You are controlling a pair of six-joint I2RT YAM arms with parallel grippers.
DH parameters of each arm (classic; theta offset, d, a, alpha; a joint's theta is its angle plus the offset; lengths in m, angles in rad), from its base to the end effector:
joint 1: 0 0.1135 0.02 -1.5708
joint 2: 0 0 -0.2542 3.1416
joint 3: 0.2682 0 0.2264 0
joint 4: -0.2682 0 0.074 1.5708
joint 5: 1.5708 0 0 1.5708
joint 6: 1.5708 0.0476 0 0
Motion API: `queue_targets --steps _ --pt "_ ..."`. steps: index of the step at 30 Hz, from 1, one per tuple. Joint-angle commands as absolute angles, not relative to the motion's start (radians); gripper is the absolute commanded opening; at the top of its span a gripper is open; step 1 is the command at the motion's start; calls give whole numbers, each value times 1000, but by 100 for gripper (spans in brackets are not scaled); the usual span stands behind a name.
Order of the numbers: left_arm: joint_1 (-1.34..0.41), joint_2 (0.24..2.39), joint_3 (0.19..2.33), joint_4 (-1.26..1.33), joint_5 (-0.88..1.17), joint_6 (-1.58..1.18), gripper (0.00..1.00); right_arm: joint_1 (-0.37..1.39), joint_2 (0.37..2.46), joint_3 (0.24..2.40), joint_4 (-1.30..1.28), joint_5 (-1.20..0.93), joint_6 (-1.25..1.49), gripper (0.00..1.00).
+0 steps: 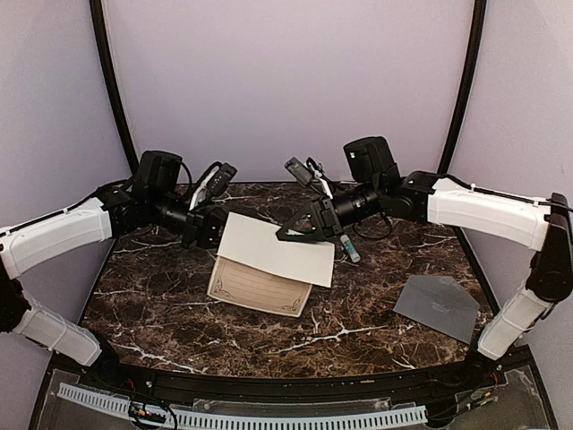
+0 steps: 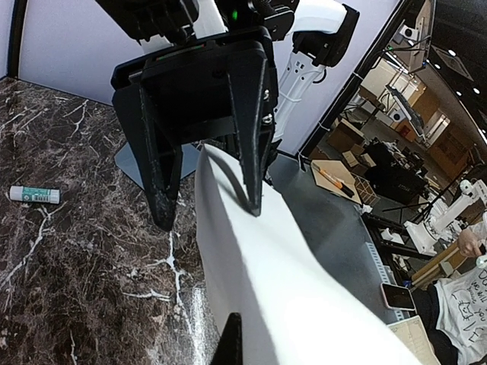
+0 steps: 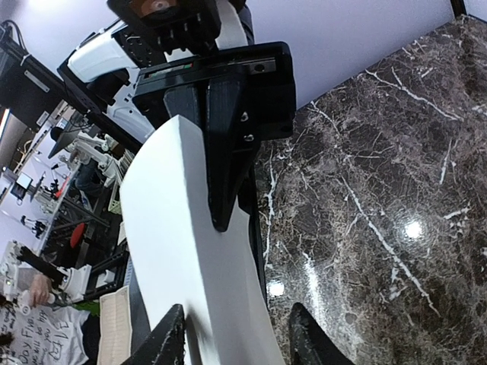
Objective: Place the letter into the envelope and seal it
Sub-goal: Fold the letter.
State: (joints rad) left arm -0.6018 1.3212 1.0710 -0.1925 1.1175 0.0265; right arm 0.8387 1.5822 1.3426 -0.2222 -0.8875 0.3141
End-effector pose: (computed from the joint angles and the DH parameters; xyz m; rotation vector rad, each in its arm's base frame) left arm 0.1977 -0.1877 0.3233 1.2984 1.5706 -1.4762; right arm 0.2014 0.2793 0.3278 -1.1670 1.9093 1.5801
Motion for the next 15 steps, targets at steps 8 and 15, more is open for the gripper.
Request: queue_targets --steps 8,15 --pt "-617 1337 1111 -238 1160 64 0 867 1629 1378 -212 -971 287 26" --pt "-620 1348 1117 -257 1181 74 0 867 1626 1379 -198 -993 288 21"
